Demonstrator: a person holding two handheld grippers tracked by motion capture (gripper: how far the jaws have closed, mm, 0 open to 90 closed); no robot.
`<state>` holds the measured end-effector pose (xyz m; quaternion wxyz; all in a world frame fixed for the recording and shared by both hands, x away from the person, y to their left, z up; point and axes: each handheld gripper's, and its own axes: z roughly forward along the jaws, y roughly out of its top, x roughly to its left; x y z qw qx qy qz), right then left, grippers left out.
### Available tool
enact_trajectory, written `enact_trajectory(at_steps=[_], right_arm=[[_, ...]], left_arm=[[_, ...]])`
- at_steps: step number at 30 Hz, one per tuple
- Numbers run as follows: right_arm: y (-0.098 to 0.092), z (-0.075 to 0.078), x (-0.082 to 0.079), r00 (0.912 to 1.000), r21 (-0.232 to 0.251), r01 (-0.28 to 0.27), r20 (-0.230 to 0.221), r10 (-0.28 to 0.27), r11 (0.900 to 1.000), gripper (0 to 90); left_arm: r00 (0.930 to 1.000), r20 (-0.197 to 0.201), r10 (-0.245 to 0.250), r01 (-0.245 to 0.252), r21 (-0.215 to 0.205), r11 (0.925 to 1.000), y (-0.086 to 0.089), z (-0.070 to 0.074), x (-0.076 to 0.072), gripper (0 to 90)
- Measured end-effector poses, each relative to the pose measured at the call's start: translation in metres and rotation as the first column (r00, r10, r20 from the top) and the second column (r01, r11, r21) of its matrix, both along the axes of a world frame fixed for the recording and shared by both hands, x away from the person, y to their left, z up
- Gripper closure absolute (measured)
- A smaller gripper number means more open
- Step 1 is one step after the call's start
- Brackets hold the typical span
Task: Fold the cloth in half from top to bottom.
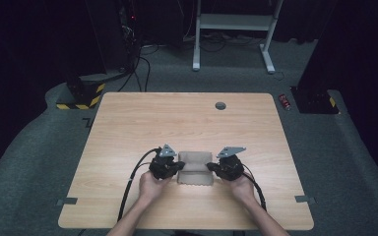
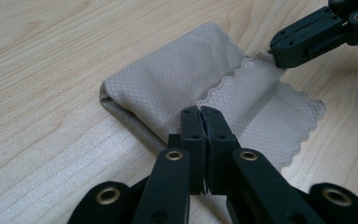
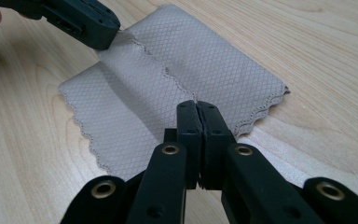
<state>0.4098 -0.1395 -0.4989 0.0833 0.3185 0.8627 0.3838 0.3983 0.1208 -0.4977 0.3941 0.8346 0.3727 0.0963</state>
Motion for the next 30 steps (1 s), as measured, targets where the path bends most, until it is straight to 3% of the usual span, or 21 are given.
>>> enact_trajectory(at_steps=[14,19,23,27,30], right_arm=[[-0.001,-0.014,0.009,0.9971,-0.01,0.052,-0.056,-0.052,0.999,83.6],[-0.007,-0.015,0.011,0.9958,0.002,0.072,-0.057,-0.071,0.997,80.6],[-0.011,-0.012,0.008,0.9947,0.016,0.086,-0.058,-0.085,0.996,79.3],[-0.01,-0.013,0.008,0.9948,0.024,0.082,-0.063,-0.081,0.996,78.6],[-0.008,-0.015,0.008,0.9953,0.019,0.068,-0.071,-0.067,0.997,84.5]], left_arm=[[0.9992,-0.014,0.037,-0.036,0.046,0.9983,0.0,-0.013,0.002,84.4],[0.9984,-0.01,0.056,-0.056,0.045,0.9974,0.003,-0.012,0.001,77.4],[0.9978,0.005,0.067,-0.067,0.017,0.9976,0.008,-0.006,-0.002,72.9],[0.9977,-0.017,0.065,-0.065,0.007,0.9979,0.008,-0.008,-0.001,73.5],[0.9983,-0.034,0.048,-0.048,-0.005,0.9988,0.006,-0.01,0.0,79.6]])
